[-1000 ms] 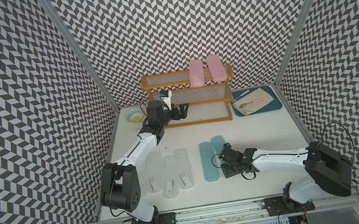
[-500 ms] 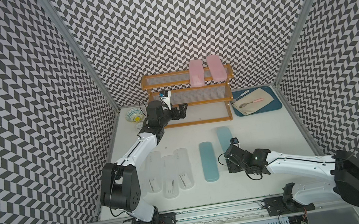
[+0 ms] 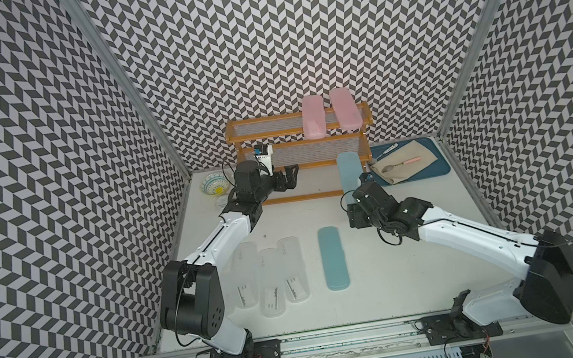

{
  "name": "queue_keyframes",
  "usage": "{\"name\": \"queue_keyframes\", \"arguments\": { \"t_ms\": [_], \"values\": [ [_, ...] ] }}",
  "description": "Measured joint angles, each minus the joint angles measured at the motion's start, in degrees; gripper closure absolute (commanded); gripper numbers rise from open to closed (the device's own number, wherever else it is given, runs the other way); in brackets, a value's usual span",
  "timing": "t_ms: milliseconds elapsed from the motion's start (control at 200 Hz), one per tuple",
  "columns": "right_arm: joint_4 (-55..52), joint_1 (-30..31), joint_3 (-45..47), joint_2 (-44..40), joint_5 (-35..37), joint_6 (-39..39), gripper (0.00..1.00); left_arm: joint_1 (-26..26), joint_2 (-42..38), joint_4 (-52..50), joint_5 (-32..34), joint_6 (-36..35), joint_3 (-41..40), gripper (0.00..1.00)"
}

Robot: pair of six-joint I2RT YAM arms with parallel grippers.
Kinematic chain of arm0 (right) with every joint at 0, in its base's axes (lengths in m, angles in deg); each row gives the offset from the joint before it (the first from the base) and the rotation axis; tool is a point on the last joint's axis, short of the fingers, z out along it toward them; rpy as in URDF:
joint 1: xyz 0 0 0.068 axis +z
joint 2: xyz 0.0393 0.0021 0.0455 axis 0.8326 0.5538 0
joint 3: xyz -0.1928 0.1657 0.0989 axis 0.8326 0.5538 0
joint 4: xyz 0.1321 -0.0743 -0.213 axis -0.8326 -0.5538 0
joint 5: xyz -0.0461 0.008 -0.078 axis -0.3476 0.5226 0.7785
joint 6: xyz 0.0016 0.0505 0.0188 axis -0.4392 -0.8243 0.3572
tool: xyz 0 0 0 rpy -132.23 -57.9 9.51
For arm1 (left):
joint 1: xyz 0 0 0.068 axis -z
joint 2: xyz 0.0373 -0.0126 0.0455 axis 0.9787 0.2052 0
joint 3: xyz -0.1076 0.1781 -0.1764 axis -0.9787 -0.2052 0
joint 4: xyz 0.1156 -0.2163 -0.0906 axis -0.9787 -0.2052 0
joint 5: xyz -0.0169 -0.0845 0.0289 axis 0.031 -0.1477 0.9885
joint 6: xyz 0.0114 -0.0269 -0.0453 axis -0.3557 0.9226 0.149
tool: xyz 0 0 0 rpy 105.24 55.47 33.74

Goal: Place the pencil cases on the shelf according to color
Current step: Pick up the pencil case from the center of the board, then place the pencil case on the shelf.

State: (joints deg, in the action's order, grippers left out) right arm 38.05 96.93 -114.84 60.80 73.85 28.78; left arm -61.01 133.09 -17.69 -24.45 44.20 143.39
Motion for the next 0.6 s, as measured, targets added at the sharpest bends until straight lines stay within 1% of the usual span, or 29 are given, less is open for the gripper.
{"name": "queue_keyframes", "arguments": {
  "t_ms": [215,476,596],
  "values": [
    [1.5,-5.8,-8.9,9.7,-3.0,4.5,0.42,0.1,-0.8,0.1,-0.9,0.1,0.0,0.01],
    [1.7,-10.0,-20.3,19.7,-5.0,7.2,0.42,0.1,-0.8,0.1,-1.1,0.5,0.0,0.01],
    [1.7,-10.6,-24.3,22.5,-5.2,7.4,0.37,0.1,-0.8,0.1,-1.6,0.6,0.0,0.01]
  ]
}}
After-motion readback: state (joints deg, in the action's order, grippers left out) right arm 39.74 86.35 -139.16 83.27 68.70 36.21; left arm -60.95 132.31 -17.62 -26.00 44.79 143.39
